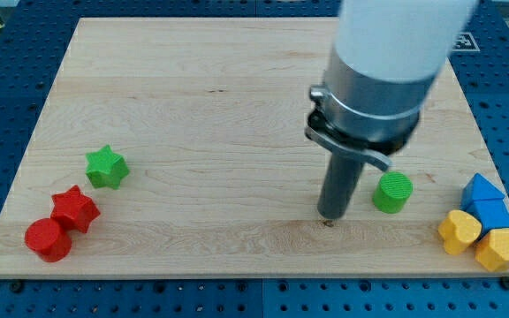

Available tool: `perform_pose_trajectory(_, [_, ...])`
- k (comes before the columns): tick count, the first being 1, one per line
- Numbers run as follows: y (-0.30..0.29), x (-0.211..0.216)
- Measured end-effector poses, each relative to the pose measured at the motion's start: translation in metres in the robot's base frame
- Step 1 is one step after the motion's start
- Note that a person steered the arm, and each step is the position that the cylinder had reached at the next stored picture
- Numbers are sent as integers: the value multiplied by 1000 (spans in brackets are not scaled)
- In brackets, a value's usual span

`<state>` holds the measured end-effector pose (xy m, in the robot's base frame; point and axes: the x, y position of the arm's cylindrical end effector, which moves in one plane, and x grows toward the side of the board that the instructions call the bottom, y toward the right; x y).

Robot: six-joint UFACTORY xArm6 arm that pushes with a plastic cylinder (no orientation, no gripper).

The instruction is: Push green circle into yellow heart

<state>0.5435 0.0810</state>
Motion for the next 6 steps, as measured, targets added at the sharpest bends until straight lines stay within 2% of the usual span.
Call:
perform_pose_trajectory(1, [19,-22])
perform_pose_trajectory(5, [103,-10])
perform_pose_trajectory(6, [106,-18])
